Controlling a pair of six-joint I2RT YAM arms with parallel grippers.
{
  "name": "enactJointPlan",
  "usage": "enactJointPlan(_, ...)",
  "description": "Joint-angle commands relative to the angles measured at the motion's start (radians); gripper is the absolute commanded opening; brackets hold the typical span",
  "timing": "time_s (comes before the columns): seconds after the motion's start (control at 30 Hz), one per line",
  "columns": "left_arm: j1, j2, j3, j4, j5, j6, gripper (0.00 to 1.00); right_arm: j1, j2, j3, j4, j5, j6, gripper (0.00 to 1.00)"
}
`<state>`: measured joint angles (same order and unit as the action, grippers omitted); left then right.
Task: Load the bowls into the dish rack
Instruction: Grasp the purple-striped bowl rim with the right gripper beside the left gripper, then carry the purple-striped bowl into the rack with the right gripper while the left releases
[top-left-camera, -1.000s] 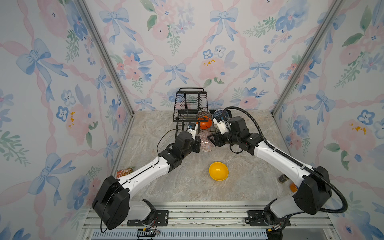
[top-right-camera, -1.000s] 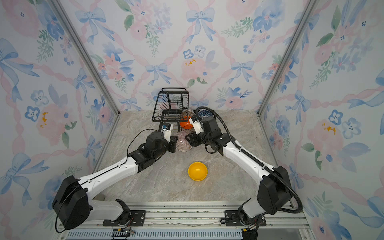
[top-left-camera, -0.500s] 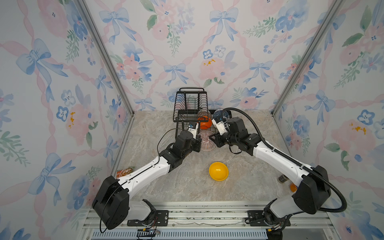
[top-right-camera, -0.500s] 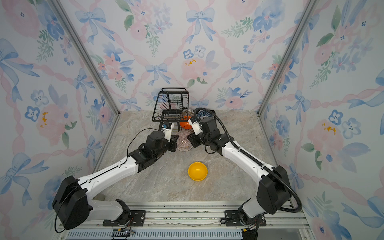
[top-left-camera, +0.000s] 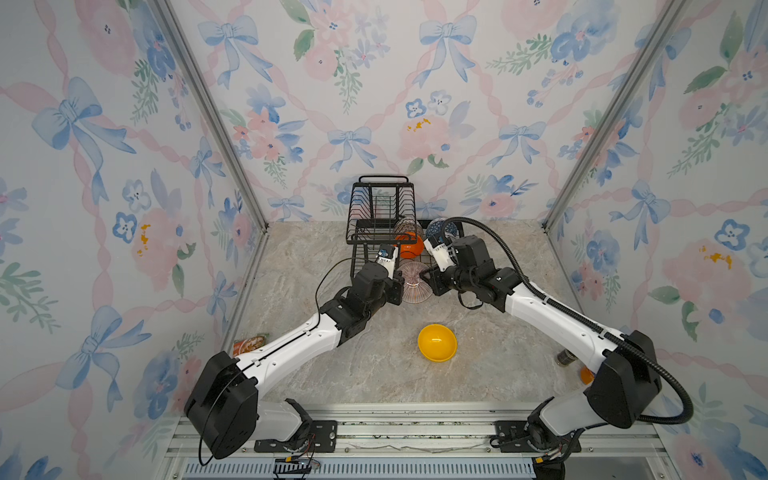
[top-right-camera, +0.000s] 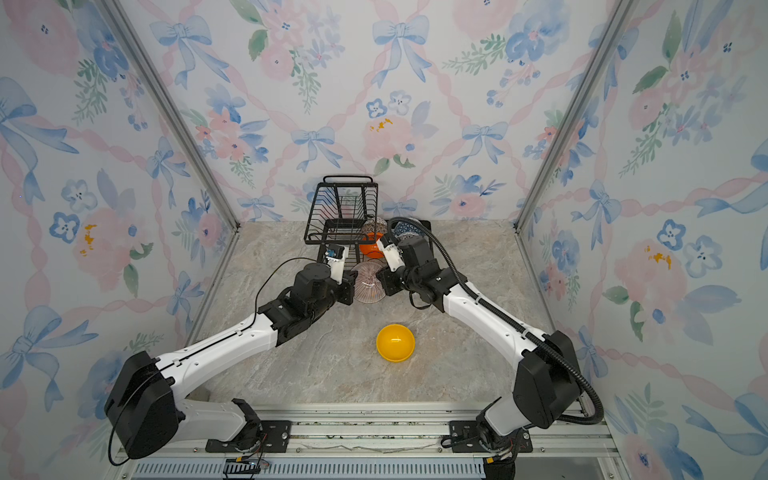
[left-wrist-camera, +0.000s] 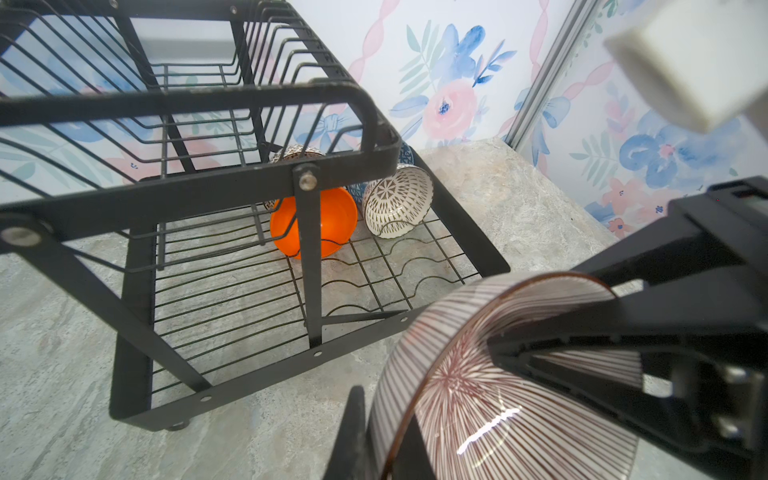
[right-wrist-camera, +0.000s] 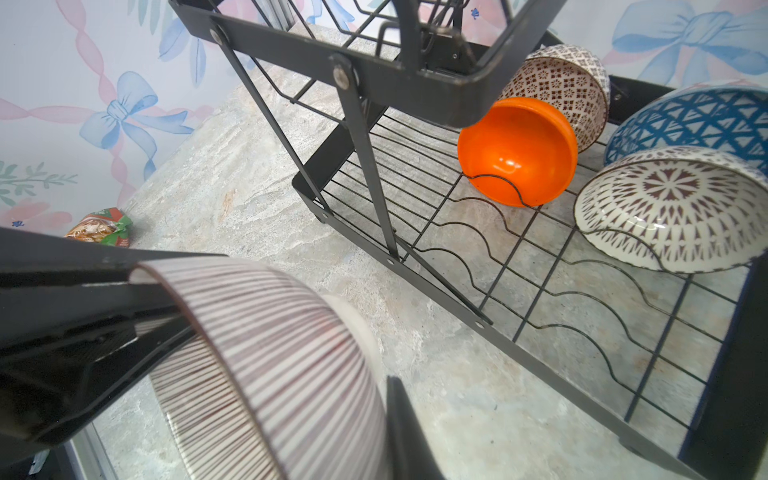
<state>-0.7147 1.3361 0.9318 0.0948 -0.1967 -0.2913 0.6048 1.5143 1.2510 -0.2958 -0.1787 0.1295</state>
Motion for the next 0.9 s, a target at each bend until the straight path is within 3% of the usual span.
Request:
enactJointPlan(0.0,-0.015,-0.028,0.032,0.003,0.098,0.035,0.11,0.0,-0.018,-0.009,0.013,-0.018,0.004,0.0)
enactJointPlan(0.1,-0.015,-0.029,0.042,-0.025,0.113,0.054,0.27,-0.002,-0.02,-0.007,0.001,0.004,-0.005,0.0)
enactJointPlan(0.5,-0.007,-0.077,0.036,-0.097,0.088,0.087,0.66,-0.04,-0.044,-0.015,-0.025,0.054,-0.055,0.0)
enactJointPlan(0.73,0.028,-0.084,0.021,-0.145,0.081,0.074,0.94,-0.05,-0.062,-0.048,0.012,0.185,-0.203,0.0)
enactJointPlan(0.87,0.057,-0.085,0.015,-0.16,0.101,0.066,0.98,-0.047,-0.063,-0.053,0.05,0.235,-0.289,0.0)
